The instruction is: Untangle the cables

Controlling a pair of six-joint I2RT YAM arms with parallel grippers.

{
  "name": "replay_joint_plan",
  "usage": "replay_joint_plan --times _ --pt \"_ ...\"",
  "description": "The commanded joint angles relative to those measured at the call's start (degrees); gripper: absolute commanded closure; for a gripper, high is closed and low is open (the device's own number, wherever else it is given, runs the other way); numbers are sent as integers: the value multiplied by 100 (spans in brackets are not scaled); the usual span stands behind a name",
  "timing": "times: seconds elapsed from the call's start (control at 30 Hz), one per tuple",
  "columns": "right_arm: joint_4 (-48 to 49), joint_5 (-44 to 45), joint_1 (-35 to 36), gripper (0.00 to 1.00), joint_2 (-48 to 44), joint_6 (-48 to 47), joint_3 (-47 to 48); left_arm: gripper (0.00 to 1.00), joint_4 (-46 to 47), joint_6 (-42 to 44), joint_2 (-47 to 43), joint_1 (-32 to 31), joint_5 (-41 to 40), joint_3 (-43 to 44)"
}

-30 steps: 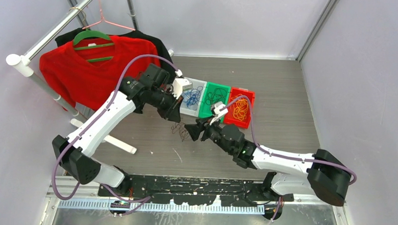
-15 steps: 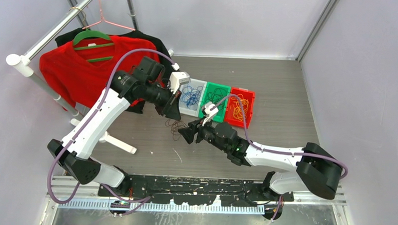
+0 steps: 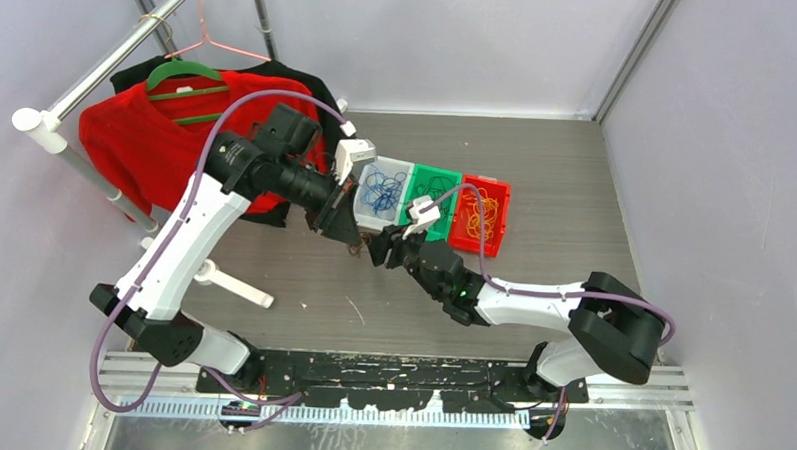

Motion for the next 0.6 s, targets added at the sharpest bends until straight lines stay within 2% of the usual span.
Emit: replay_joint_plan --times 0.0,0.13,0.3,0.43,0.57 --pt "698 555 11 46 211 -183 397 100 -480 237 27 -10 419 492" --pt "758 651 -1 52 301 -96 232 100 -800 400 125 -10 365 1054" --pt "984 869 -40 53 212 116 -481 100 -1161 585 288 -9 110 2038" --pt "1150 1156 -69 53 -128 416 -1328 100 -1253 729 372 -10 -369 2544" --pt "990 1373 -91 53 -746 800 -2006 100 -1017 799 335 -10 -834 2676"
